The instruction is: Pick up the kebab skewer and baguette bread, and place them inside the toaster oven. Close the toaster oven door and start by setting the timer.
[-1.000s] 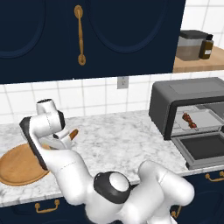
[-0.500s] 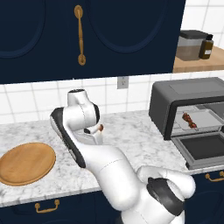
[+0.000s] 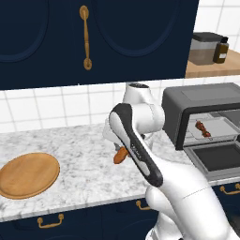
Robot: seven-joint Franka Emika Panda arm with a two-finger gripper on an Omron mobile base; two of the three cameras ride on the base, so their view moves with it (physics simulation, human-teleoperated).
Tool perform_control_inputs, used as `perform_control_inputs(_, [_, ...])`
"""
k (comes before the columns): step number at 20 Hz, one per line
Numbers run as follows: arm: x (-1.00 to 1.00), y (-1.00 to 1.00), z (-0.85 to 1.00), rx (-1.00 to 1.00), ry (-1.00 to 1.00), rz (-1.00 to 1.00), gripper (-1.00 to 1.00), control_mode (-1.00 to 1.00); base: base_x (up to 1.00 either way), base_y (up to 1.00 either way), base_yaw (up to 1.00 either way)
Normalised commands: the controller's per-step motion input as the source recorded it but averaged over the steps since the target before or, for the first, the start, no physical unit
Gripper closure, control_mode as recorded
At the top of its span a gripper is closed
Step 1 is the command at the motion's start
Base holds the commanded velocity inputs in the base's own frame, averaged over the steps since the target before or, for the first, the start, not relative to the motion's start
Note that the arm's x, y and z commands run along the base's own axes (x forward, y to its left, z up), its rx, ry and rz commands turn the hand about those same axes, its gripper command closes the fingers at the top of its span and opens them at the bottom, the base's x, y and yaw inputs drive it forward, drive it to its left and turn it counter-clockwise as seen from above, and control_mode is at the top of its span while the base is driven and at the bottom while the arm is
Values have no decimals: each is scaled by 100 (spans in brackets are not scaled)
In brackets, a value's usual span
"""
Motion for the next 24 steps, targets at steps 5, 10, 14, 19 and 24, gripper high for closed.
perform_control_inputs(5, [-43, -100, 68, 16, -12, -1, 100, -100, 0, 0, 0])
perform_control_inputs(10, [-16, -100, 51, 13, -10, -8, 100, -100, 0, 0, 0])
perform_control_inputs(14, [-4, -100, 40, 10, -12, -24, 100, -100, 0, 0, 0])
perform_control_inputs(19, [0, -100, 16, 8, -11, -33, 100, -100, 0, 0, 0])
perform_control_inputs(24, [0, -100, 4, 9, -6, -21, 100, -100, 0, 0, 0])
